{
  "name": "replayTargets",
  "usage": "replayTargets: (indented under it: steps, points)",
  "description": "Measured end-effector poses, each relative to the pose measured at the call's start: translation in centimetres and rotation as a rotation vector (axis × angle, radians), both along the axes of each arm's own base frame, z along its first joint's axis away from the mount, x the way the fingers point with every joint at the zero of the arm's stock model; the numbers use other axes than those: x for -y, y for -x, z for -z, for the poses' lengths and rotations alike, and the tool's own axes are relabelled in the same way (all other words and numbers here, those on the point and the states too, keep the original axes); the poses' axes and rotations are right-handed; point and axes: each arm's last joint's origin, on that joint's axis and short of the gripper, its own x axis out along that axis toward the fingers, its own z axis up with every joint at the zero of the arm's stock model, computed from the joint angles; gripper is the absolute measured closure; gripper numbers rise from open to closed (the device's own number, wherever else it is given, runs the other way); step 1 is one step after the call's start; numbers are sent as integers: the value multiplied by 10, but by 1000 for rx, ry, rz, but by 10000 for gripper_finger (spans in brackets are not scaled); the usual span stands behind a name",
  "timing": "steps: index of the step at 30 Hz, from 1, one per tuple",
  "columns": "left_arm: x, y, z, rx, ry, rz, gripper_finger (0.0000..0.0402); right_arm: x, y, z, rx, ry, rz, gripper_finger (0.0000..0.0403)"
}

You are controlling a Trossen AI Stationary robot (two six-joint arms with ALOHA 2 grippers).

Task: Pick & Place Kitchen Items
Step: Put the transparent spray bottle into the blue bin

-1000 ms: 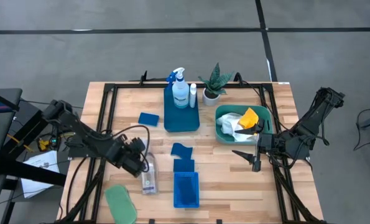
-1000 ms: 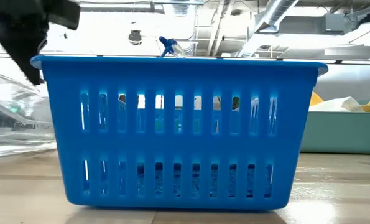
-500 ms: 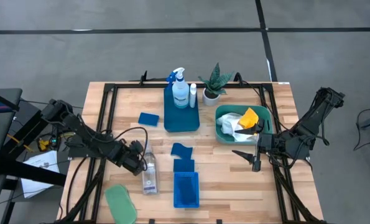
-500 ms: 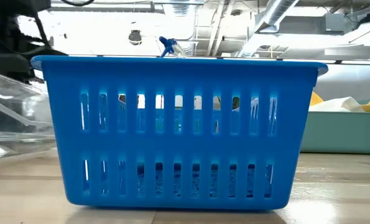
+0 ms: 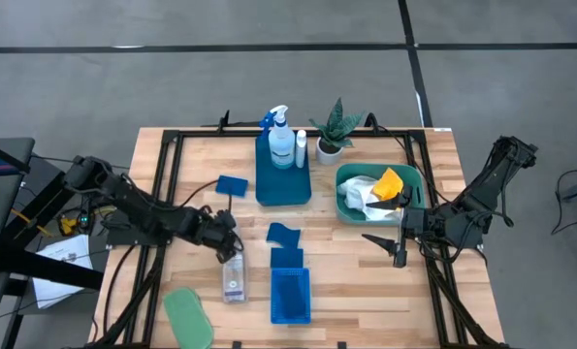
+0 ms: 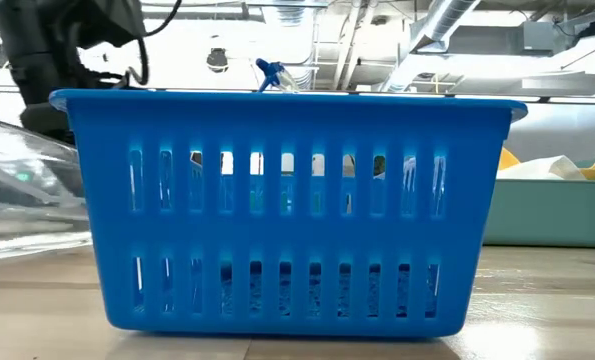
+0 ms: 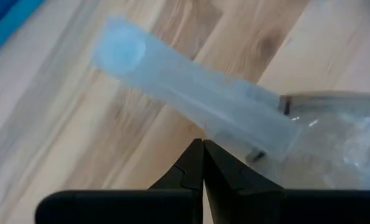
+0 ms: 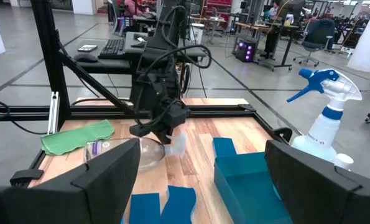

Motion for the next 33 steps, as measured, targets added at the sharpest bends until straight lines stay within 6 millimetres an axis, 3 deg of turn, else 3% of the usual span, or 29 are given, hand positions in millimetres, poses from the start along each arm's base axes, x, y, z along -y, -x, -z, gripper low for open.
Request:
replayTargets:
  steps: [19, 33]
  points:
    - [-15, -20, -5, 110, 37, 94, 400, 0, 0, 0, -1, 1, 0, 67]
    - [-13, -31, -10, 182, 151, 343, 399, 0, 0, 1, -7, 7, 0, 67]
